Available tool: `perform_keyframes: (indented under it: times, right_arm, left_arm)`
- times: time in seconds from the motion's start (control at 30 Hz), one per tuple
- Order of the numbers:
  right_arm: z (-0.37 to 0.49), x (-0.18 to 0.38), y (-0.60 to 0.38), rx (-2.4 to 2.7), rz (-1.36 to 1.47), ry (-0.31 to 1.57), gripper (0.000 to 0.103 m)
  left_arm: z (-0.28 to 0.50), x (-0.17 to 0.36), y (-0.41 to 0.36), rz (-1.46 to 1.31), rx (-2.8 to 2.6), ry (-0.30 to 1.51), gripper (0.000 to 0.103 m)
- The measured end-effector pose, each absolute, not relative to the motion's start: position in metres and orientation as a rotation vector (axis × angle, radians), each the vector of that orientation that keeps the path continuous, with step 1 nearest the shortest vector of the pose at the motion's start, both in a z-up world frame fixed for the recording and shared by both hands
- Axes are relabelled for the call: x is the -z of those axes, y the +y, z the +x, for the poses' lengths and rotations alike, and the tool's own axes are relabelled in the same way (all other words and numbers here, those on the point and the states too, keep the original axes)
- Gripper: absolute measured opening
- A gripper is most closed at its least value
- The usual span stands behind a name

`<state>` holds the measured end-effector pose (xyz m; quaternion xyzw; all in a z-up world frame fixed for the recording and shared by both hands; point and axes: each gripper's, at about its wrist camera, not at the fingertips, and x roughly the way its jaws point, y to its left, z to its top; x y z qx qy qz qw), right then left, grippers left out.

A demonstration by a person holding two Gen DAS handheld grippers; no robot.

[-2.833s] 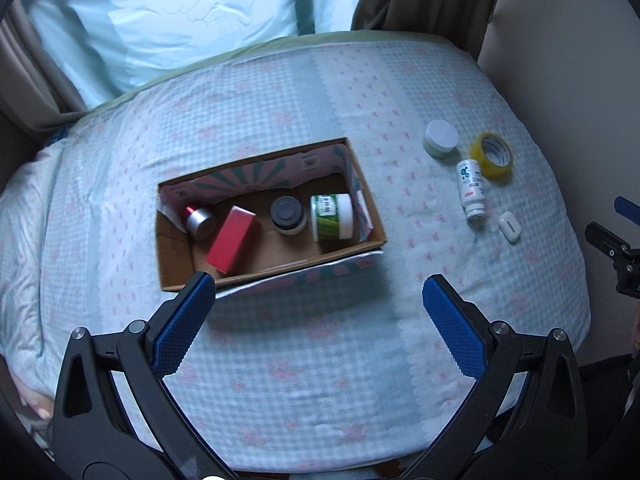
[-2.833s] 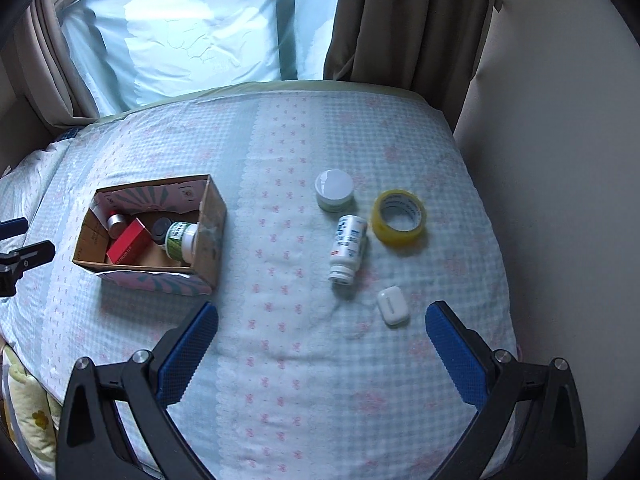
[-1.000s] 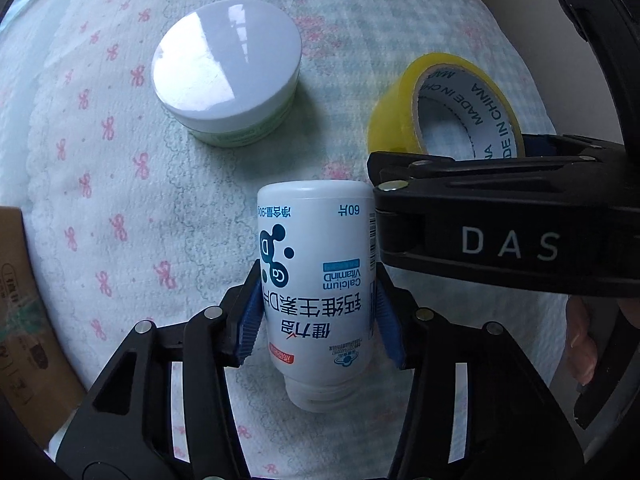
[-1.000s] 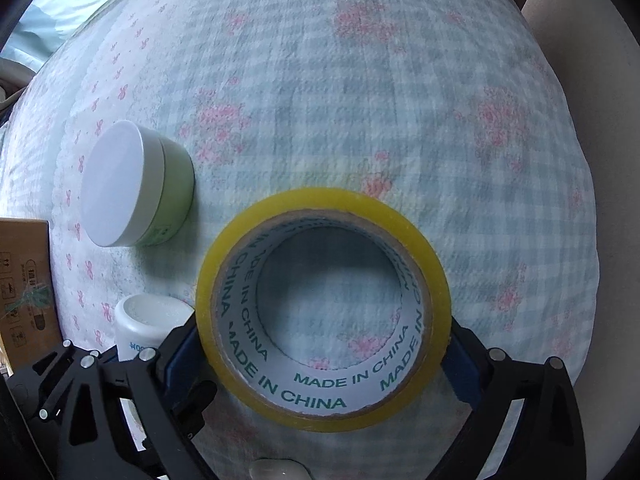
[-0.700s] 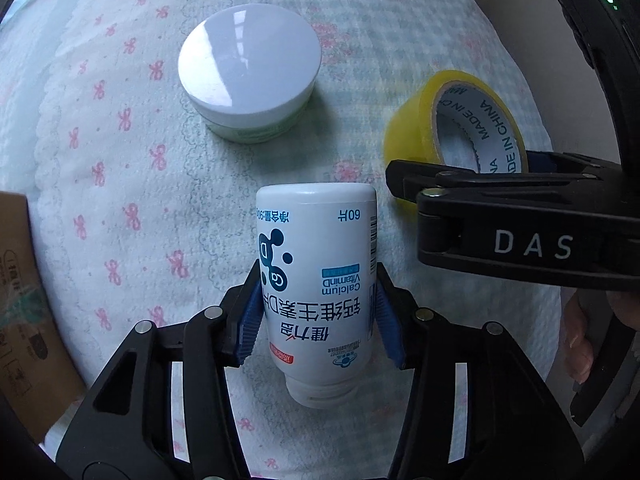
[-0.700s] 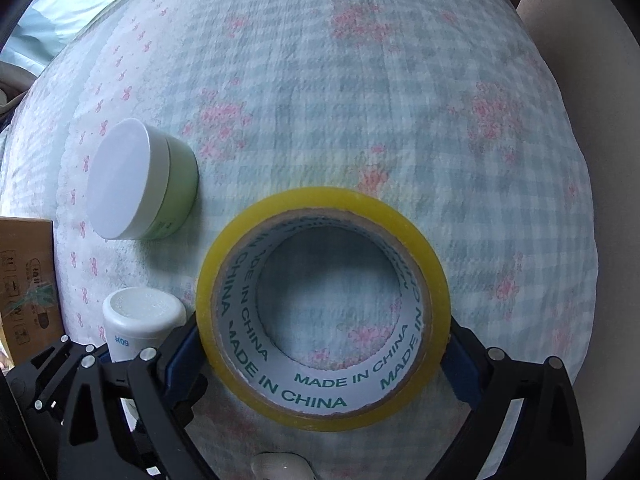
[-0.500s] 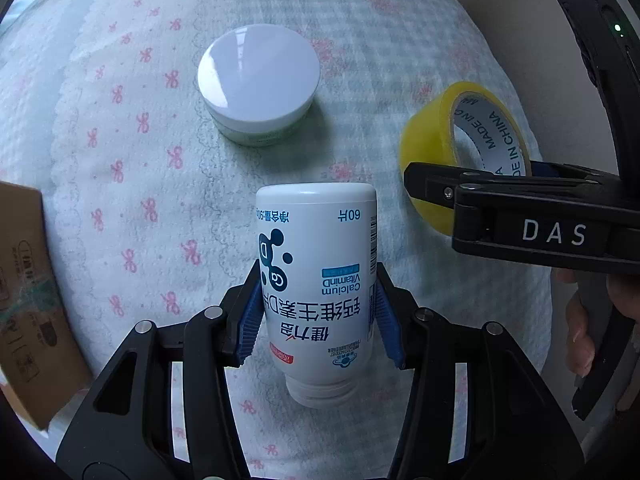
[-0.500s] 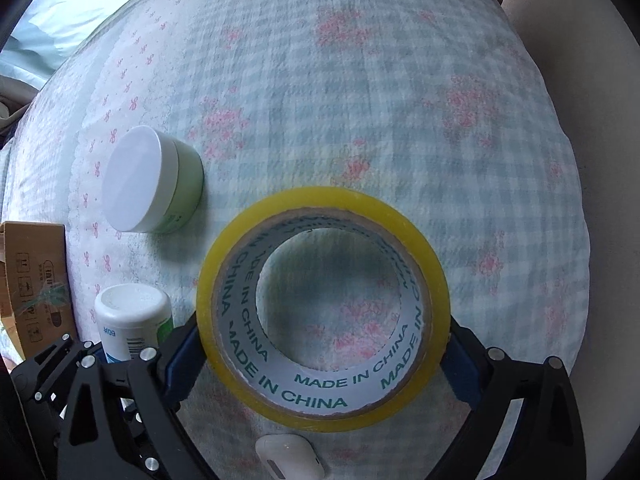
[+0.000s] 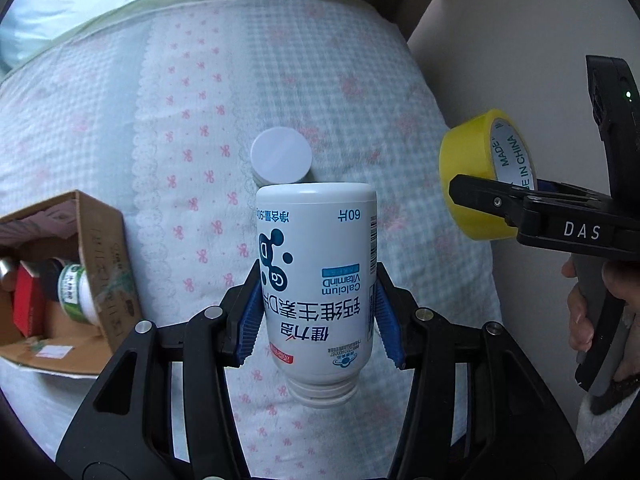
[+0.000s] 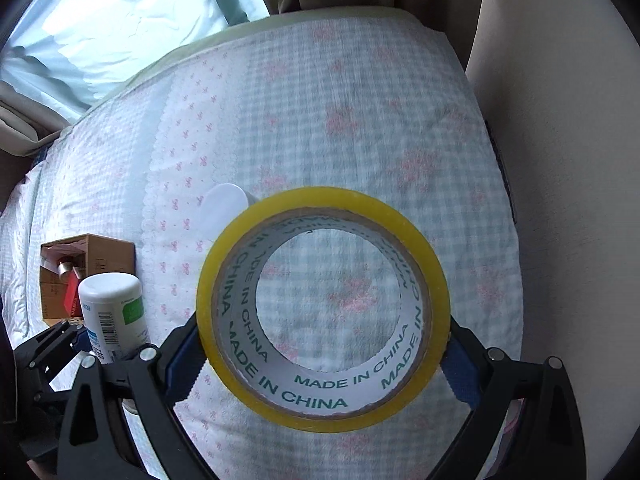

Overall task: Organize rigid objects
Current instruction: 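Carry the bottle and tape roll over the cardboard box with both tools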

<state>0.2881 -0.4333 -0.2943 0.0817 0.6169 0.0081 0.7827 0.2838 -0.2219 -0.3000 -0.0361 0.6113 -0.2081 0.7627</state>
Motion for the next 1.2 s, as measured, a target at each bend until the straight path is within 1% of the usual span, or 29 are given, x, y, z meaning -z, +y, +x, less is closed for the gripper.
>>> perform_keyframes:
  times: [0.1,0.3,0.5,0.67,0.8,0.93,1.03,1.2]
  right_arm:
    - [0.28,0.262,-0.42,-0.029,0.157,1.324,0.098]
    - [0.263,0.212,-0.38,-0.1,0.105,1.288,0.098]
    - [0.263,0.196,-0.319,-0.163,0.065,1.251,0.098]
    - [0.269,0.188,-0.261,-0.194,0.071,1.241,0.098]
    - [0.277,0.188,-0.208,-0.203,0.086,1.236,0.098]
    - [0.287,0.203,-0.152,-0.199,0.121,1.262,0.098]
    - [0.296,0.225,-0.112,-0.189,0.147,1.304,0.098]
    - [0.307,0.275,-0.056,-0.163,0.221,1.363,0.098]
  left_arm:
    - [0.276,0.264,-0.198,-0.089,0.444,1.302,0.046]
    - [0.261,0.212,-0.142,-0.109,0.405,1.25,0.046]
    - [0.268,0.185,-0.08,-0.152,0.344,1.221,0.046]
    - [0.278,0.172,-0.019,-0.113,0.287,1.186,0.046]
    - [0.29,0.174,0.034,-0.074,0.269,1.18,0.046]
    - [0.303,0.189,0.084,-0.06,0.276,1.203,0.046]
    - [0.312,0.21,0.117,-0.042,0.294,1.228,0.046]
    - [0.324,0.261,0.16,-0.016,0.308,1.282,0.046]
